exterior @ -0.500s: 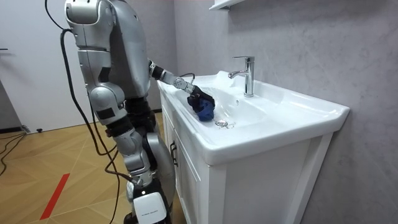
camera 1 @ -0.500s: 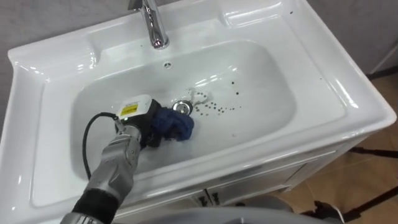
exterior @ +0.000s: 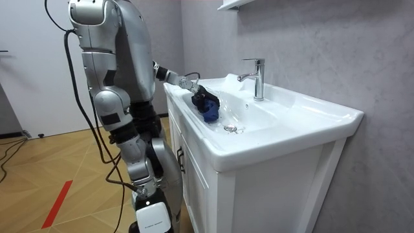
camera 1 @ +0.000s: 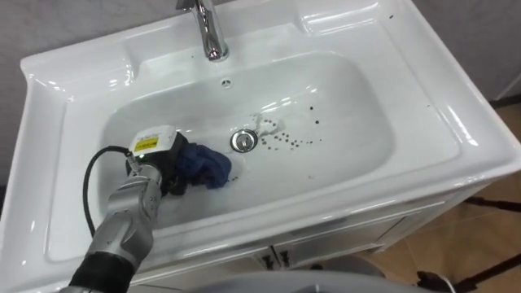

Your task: Wipe basin

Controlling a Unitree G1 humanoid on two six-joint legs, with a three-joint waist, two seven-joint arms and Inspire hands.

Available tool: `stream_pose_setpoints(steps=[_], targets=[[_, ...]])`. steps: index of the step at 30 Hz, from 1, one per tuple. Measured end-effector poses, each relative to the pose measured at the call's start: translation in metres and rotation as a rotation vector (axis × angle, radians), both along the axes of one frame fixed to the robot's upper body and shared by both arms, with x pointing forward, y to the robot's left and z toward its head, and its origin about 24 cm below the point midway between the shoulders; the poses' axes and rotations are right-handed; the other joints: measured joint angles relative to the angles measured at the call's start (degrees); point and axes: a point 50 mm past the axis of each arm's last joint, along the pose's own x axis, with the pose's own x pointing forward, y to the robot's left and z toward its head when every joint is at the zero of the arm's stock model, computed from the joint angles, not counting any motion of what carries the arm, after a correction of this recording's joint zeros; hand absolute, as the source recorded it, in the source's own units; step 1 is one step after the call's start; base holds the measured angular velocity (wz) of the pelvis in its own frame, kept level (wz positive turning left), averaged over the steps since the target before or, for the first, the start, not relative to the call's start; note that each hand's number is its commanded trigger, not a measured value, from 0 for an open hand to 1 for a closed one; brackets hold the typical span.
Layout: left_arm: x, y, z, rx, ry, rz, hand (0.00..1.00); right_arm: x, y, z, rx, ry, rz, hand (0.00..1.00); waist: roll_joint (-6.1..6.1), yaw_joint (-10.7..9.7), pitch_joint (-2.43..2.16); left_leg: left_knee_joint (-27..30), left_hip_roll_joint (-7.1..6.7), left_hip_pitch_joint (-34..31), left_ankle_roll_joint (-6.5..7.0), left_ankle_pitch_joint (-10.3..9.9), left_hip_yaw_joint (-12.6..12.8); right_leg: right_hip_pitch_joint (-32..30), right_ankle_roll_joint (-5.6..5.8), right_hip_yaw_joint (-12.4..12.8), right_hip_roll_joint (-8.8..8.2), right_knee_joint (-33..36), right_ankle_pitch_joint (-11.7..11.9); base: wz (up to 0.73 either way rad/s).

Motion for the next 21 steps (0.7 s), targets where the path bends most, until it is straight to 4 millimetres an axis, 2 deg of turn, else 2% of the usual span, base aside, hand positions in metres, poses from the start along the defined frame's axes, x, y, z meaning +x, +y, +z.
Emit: stream_pose_setpoints(steps=[14, 21], targets=[[0.0006, -0.0001, 0.0028, 0.031, 0.012, -0.007, 1.0, 0.0065, -0.0029, 0.0017, -0.008, -0.017, 0.007, 0.0, -0.88, -0.3, 0.0, 0.0, 0.0, -0.1, -0.04, 0.0, 0.0, 0.0, -0.05, -0.3, -0.16, 0.0, 0.0, 0.0], [0.0006, -0.0064, 0.0002, 0.036, 0.015, -0.013, 1.0, 0.0045, 0.0014, 0.0003, -0.008, 0.003, 0.06, 0.0, -1.52, -0.7, -0.01, 0.2, -0.08, 0.2, -0.03, 0.0, -0.2, 0.6, 0.16, -1.1, -0.89, 0.0, -0.3, 0.06]])
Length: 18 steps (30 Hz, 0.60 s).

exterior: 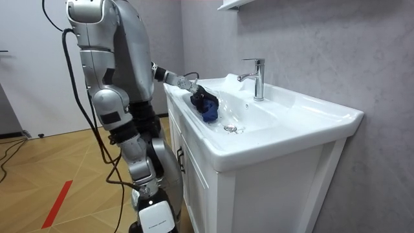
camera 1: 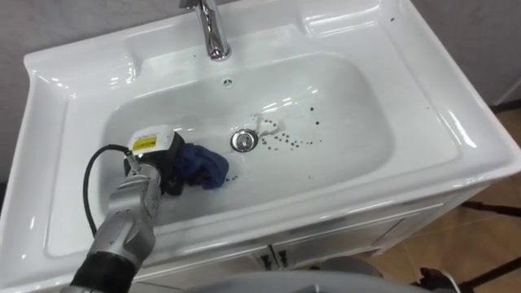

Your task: Wipe basin

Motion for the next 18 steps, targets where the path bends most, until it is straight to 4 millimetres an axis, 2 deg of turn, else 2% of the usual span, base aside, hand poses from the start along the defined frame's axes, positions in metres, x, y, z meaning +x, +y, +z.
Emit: stream_pose_setpoints(steps=[3, 6, 7, 11, 14, 18], targets=[[0.0, -0.002, -0.001, 0.004, 0.0, 0.006, 1.0, -0.001, 0.001, 0.0, 0.0, 0.004, 0.004, 0.0, -0.51, 0.0, 0.08, 0.0, -0.11, 0.3, 0.0, 0.0, 0.0, 0.1, 0.02, 0.1, 0.0, 0.4, -0.2, 0.0], [0.003, -0.005, -0.001, 0.018, -0.002, -0.002, 1.0, -0.003, 0.001, -0.001, -0.003, 0.012, 0.012, 0.0, -1.08, -1.0, 0.41, -0.1, -0.53, 0.3, 0.19, 0.1, -0.7, 0.0, -0.01, -0.4, -0.79, 1.4, -0.9, 0.12], [0.005, -0.008, -0.001, 0.021, -0.003, -0.008, 1.0, -0.003, 0.002, -0.001, 0.0, 0.015, 0.011, 0.0, -1.47, -1.6, 0.65, -0.2, -0.73, 0.1, 0.37, 0.0, -0.9, -0.3, 0.13, -0.7, -1.03, 2.2, -1.3, 0.15], [0.01, -0.017, -0.001, 0.028, 0.003, -0.031, 1.0, -0.008, 0.002, -0.002, -0.001, 0.053, 0.015, 0.0, -1.74, -1.9, 0.65, -0.4, -1.03, -0.1, 0.75, -0.2, -0.8, -0.8, 0.62, -0.6, -1.07, 2.8, -1.1, 0.02], [0.014, -0.031, -0.002, 0.015, 0.01, -0.067, 1.0, -0.007, 0.005, -0.003, 0.013, 0.077, 0.038, 0.0, -1.7, -3.1, 0.67, -0.5, -1.1, -0.2, 0.83, -0.3, -1.0, -0.8, 0.47, -0.9, -1.2, 2.8, -0.9, 0.03], [0.029, -0.06, 0.001, -0.024, 0.006, -0.119, 1.0, -0.004, 0.007, -0.003, 0.015, 0.089, 0.057, 0.0, -1.66, -4.2, 0.69, -1.1, -1.32, -0.4, 1.05, -0.4, -1.3, -1.1, 0.46, -1.1, -1.39, 2.7, -0.9, 0.04]])
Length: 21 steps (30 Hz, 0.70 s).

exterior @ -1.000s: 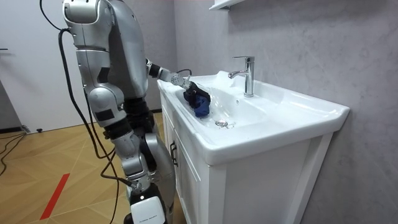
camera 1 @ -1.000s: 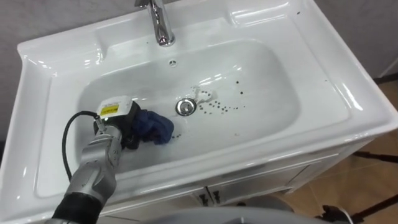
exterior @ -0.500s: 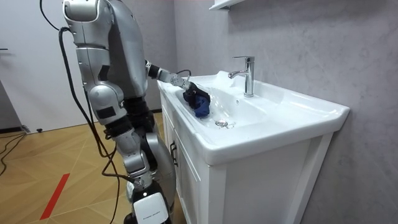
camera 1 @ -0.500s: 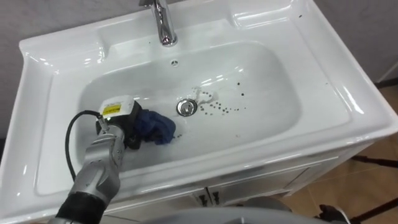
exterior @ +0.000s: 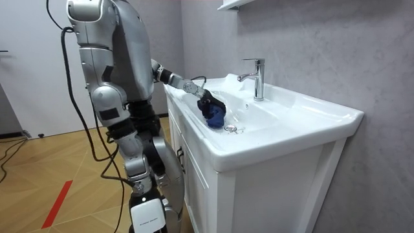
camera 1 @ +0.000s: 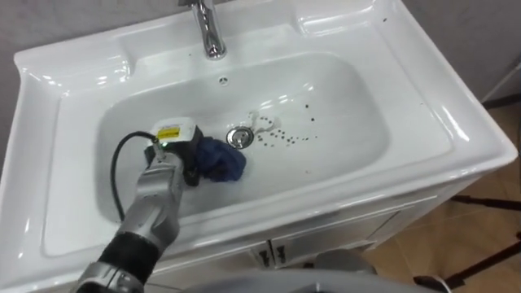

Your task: Wipe basin

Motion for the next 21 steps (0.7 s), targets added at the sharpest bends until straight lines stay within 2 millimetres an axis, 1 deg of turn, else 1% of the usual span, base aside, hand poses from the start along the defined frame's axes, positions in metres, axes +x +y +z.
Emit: stream_pose_setpoints(steps=[1, 4, 7, 9, 14, 18, 21], targets=[[0.003, -0.007, 0.002, -0.008, -0.007, -0.019, 1.0, 0.003, 0.0, 0.0, 0.0, -0.007, 0.002, 0.0, 0.0, -0.5, -0.01, 0.0, -0.11, -0.4, 0.09, -0.1, 0.0, -0.6, 0.06, 0.1, -0.1, 0.2, 0.0, 0.0], [0.008, -0.025, 0.006, -0.035, -0.016, -0.059, 1.0, 0.004, 0.001, 0.0, 0.001, -0.012, 0.004, 0.0, 0.01, -1.7, 0.0, 0.1, -0.31, -0.9, 0.25, 0.0, 0.3, -1.0, 0.42, 0.0, -0.37, 0.2, -0.2, 0.0], [0.012, -0.037, 0.009, -0.031, -0.012, -0.106, 1.0, 0.004, 0.003, 0.0, 0.007, -0.014, 0.002, 0.0, -0.04, -2.2, 0.02, 0.2, -0.51, -0.9, 0.29, 0.1, 1.2, -1.2, 0.75, 0.6, -0.47, 0.2, -0.4, -0.1], [0.014, -0.04, 0.01, -0.023, -0.006, -0.119, 1.0, 0.005, 0.004, 0.0, 0.01, -0.016, 0.001, 0.0, -0.09, -2.5, 0.03, 0.5, -0.51, -0.9, 0.28, 0.1, 2.0, -1.3, 0.93, 1.2, -0.5, 0.1, -0.5, -0.12], [0.021, -0.041, 0.011, -0.024, 0.019, -0.112, 1.0, 0.007, 0.007, -0.001, 0.021, -0.025, -0.002, 0.0, -0.1, -3.9, 0.04, 0.6, -0.49, -0.8, 0.28, 0.1, 3.0, -1.3, 1.25, 1.7, -0.65, 0.0, -0.7, -0.03], [0.027, -0.042, 0.013, -0.013, 0.024, -0.118, 1.0, 0.003, 0.008, -0.002, 0.032, -0.006, -0.006, 0.0, -0.19, -5.3, 0.13, 0.6, -0.56, -1.0, 0.28, 0.1, 3.3, -1.5, 1.53, 1.2, -1.44, 0.0, -1.1, 0.08], [0.028, -0.043, 0.014, -0.008, 0.021, -0.121, 1.0, 0.0, 0.008, -0.003, 0.03, 0.012, -0.01, 0.0, -0.23, -6.0, 0.21, 0.6, -0.61, -1.2, 0.28, 0.1, 3.4, -1.6, 1.63, 1.2, -1.53, -0.1, -1.1, 0.01]])
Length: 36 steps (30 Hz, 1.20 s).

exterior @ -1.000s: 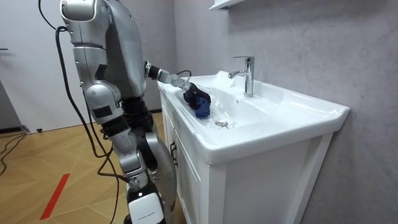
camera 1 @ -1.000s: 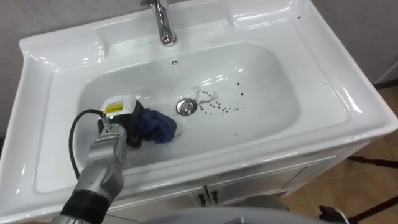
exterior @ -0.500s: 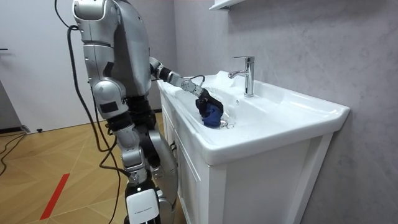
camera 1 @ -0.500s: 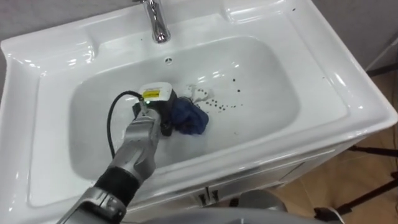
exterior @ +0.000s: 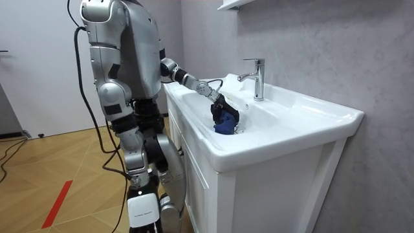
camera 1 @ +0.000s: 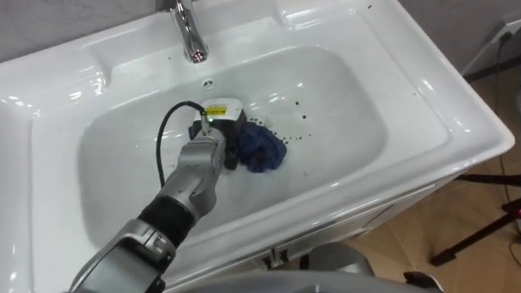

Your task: Wipe basin

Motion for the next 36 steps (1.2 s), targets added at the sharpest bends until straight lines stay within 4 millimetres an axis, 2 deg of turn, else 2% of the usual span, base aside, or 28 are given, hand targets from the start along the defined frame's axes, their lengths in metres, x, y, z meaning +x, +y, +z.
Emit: stream_pose_setpoints(steps=[6, 8, 11, 13, 15, 26, 30, 36], targets=[[0.008, -0.014, 0.01, 0.022, -0.02, -0.064, 1.0, -0.001, -0.001, 0.0, -0.003, 0.011, -0.001, 0.0, 0.37, -1.5, 0.13, 0.0, -0.1, -0.7, 0.0, 0.0, 0.6, -0.9, 0.04, 0.2, 0.16, 0.3, 0.1, -0.01], [0.01, -0.021, 0.013, -0.017, -0.018, -0.065, 1.0, 0.0, -0.001, 0.0, -0.004, 0.013, -0.002, 0.0, 0.48, -2.5, 0.23, 0.1, -0.01, -0.7, 0.0, 0.0, 0.6, -0.9, -0.07, 0.2, 0.27, 0.3, 0.3, -0.1], [0.014, -0.03, 0.018, -0.095, -0.003, -0.061, 1.0, -0.001, -0.002, 0.0, 0.002, 0.025, -0.008, 0.0, 0.64, -2.7, 0.36, 0.1, 0.25, -0.5, -0.01, 0.0, 1.6, -1.0, -0.3, 0.6, 0.36, 0.3, 0.5, -0.15], [0.017, -0.034, 0.022, -0.126, -0.008, -0.067, 1.0, -0.002, -0.003, 0.0, 0.006, 0.028, -0.008, 0.0, 1.05, -3.1, 0.61, 0.1, 0.33, -0.5, -0.02, 0.0, 2.0, -1.0, -0.36, 0.9, 0.54, 0.2, 0.4, -0.06], [0.018, -0.034, 0.022, -0.148, -0.004, -0.059, 1.0, -0.001, -0.004, 0.0, 0.006, 0.026, -0.01, 0.0, 1.28, -4.0, 0.61, 0.1, 0.29, -0.5, -0.02, 0.0, 2.0, -1.0, -0.41, 0.9, 0.9, 0.2, 0.4, 0.0], [0.022, -0.041, 0.028, -0.288, 0.004, -0.051, 1.0, -0.005, -0.004, 0.0, 0.02, 0.012, -0.085, 0.0, 1.4, -4.8, 0.56, 0.1, 0.29, 0.1, -0.02, 0.0, 2.0, -0.9, -0.41, 2.0, 0.99, 0.3, 0.4, -0.04], [0.026, -0.043, 0.034, -0.303, -0.025, -0.052, 1.0, -0.008, -0.005, 0.0, 0.015, 0.011, -0.097, 0.0, 1.39, -5.5, 0.57, 0.1, 0.29, 0.1, -0.02, 0.0, 2.0, -0.9, -0.41, 2.1, 0.98, 0.3, 0.4, -0.01], [0.032, -0.046, 0.044, -0.339, -0.093, -0.051, 1.0, -0.011, -0.005, 0.0, 0.012, 0.009, -0.106, 0.0, 1.21, -5.4, 0.58, 0.1, 0.29, 0.5, -0.02, 0.0, 1.9, -1.0, -0.51, 2.6, 1.13, 0.8, 0.3, -0.06]])
